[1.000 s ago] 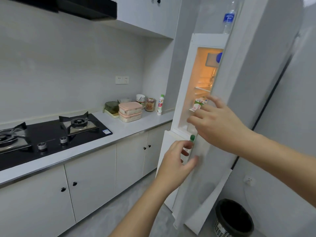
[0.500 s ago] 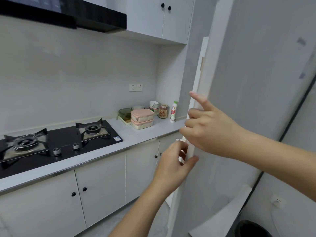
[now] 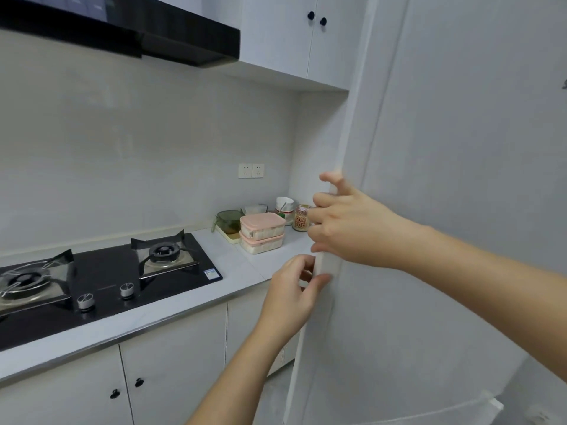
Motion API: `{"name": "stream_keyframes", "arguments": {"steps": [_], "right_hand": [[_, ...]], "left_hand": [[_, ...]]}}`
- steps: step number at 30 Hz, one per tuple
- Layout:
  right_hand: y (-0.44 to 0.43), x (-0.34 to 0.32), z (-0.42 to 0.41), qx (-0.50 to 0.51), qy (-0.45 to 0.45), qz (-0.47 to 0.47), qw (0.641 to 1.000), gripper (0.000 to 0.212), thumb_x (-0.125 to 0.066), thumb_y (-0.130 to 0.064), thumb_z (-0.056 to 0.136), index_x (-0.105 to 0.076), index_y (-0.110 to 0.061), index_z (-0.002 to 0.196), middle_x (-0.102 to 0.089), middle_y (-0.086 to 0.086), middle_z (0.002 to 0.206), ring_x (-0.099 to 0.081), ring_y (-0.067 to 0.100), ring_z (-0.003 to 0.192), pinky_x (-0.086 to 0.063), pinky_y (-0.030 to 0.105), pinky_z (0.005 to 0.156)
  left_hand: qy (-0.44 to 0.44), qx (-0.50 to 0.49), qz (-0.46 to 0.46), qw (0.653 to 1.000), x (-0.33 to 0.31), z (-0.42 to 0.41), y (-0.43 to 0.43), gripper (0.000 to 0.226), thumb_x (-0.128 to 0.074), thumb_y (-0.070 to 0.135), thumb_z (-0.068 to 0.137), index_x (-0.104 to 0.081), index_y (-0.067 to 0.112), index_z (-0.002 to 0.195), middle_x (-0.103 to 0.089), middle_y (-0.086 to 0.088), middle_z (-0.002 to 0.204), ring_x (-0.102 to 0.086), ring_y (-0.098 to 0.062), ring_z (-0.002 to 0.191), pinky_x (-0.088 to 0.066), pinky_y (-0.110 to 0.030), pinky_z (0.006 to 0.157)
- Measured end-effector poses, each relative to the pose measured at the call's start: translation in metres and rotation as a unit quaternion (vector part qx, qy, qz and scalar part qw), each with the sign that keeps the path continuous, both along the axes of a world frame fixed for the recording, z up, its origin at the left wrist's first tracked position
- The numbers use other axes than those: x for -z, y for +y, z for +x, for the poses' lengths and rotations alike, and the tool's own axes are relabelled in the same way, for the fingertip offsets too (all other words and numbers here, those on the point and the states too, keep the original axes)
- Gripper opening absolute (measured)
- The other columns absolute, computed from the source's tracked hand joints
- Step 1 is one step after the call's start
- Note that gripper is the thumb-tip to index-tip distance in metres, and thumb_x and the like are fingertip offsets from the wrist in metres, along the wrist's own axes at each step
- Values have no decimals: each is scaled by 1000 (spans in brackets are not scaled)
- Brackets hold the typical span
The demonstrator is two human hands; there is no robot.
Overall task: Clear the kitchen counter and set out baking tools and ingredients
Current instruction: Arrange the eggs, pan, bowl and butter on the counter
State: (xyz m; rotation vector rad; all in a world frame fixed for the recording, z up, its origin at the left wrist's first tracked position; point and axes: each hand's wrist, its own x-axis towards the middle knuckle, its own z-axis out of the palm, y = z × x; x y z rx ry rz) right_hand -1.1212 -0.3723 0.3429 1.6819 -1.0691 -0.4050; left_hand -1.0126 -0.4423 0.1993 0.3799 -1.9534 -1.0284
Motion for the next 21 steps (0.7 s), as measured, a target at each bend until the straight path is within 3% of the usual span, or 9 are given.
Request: {"name": "stream_keyframes", "arguments": {"steps": [6, 10, 14, 21], "right_hand": [[-76, -2, -41, 43, 7, -1, 999, 28, -75, -38, 75, -63, -18, 59, -53, -1, 59, -55, 24, 65, -26, 52, 102], [-119, -4, -71, 75, -12, 10, 997, 29, -82, -39, 68, -65, -16, 59, -53, -1, 58, -56, 25, 64, -29, 52, 99], [-146, -3, -98, 120, -9, 20, 993, 28, -78, -42, 73, -66, -21, 58, -53, -4, 57, -55, 23, 64, -28, 51, 102], [-192, -1, -151, 201, -14, 33, 979, 22, -77, -26, 71, -63, -23, 53, -49, -5, 51, -52, 22, 61, -26, 50, 102]], "left_hand": [[-26, 39, 3, 999, -6, -48, -83, 10, -64, 26, 88, -57, 19, 85, -60, 5, 85, -55, -6, 82, -39, -14, 64], [-30, 81, 19, 996, -8, -85, -133, 8, -63, 25, 87, -58, 20, 84, -58, 7, 81, -54, -7, 78, -41, -18, 67], [-41, 108, 24, 993, -11, -115, -164, 20, -64, 21, 88, -51, 29, 75, -52, 13, 75, -51, -2, 73, -37, -14, 62], [-33, 146, 53, 987, -10, -175, -210, 14, -61, 26, 85, -55, 14, 80, -51, 6, 75, -44, -4, 68, -36, -19, 64]]}}
